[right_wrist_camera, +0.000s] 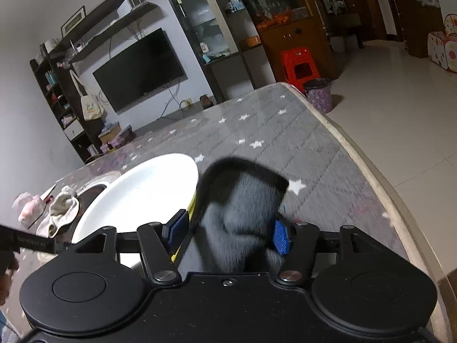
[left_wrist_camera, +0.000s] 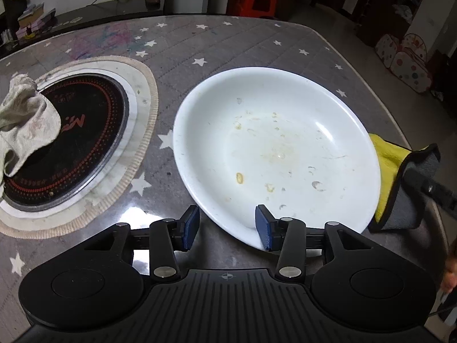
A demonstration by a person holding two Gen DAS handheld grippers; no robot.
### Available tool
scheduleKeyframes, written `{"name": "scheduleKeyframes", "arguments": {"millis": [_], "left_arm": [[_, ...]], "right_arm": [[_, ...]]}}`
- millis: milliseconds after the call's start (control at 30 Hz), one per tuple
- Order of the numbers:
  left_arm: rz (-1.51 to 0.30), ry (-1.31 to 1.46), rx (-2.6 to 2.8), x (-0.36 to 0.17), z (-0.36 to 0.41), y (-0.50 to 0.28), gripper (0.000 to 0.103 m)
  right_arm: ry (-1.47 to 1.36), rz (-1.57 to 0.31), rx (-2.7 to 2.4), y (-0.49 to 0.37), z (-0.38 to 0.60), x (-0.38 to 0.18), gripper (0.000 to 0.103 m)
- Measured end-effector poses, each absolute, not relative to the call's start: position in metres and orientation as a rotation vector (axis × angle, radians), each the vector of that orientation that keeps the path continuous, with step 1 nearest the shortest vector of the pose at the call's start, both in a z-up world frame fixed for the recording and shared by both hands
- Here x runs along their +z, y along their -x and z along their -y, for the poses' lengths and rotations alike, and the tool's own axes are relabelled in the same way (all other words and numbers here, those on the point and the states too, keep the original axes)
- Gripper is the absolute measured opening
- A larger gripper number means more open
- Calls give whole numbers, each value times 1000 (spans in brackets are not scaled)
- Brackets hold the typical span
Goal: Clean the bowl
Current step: 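Regrasp the cloth with the right gripper, grey fleece side outward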
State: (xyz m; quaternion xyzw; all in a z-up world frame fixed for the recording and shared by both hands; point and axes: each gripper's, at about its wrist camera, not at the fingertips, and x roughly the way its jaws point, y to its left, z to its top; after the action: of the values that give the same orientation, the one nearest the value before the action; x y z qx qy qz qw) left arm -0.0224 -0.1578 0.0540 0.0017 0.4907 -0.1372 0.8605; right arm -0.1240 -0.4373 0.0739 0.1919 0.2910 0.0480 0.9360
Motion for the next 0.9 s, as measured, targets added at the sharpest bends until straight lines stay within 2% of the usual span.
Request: {"name": "scheduleKeyframes", "arguments": {"millis": [67,100,133,200,300,467,900], "left_arm": [[-1038,12,-281,52,160,22,45],[-1042,19,-280,51,160,22,45],[-1046,27,-279,50,161,23,44],[-1048,31,-273,49,162,23,42],[-1048,29,-269,49,163,22,39],[-1018,-56,-272,48,164,19,36],[-1000,-230,-321,47,167,2,39]], "right_arm": [[-386,-606,93,126,435,70,60],[-386,-607,90,126,433,69,51],[-392,-609,89,126,432,67,47],[-415,-610,88,125,431,63,32],[-415,-610,86,126,427,61,27],[-436,-613,93,121,429,59,24],[-566,-599,84,65,445,48,21]]}}
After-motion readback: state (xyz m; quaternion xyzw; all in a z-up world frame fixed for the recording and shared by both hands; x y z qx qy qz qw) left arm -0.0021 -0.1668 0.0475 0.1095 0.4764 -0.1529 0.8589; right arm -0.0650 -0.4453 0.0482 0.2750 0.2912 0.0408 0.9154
